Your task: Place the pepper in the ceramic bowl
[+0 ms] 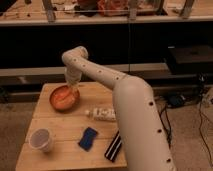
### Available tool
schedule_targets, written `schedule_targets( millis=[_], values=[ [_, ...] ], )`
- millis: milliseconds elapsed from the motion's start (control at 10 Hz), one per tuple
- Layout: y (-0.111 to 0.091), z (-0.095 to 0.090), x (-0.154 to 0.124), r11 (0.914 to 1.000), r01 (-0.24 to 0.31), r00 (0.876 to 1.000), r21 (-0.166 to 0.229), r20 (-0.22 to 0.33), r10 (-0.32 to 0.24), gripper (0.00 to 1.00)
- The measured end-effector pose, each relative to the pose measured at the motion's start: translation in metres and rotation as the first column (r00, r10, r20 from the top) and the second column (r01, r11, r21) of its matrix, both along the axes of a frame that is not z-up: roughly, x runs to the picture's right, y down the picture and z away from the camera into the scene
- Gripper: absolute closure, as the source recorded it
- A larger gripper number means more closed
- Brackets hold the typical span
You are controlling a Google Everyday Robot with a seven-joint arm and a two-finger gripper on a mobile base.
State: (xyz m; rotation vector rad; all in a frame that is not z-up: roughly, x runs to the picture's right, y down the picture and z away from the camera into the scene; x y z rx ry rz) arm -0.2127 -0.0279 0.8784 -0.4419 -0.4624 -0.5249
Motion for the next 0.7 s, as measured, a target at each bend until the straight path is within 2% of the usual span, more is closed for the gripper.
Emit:
schedule_targets(
  millis=[700],
  values=[
    [0.0, 0.0017, -0.0024, 1.0, 0.004, 1.0, 0.001, 0.003, -0.004, 1.0]
  ],
)
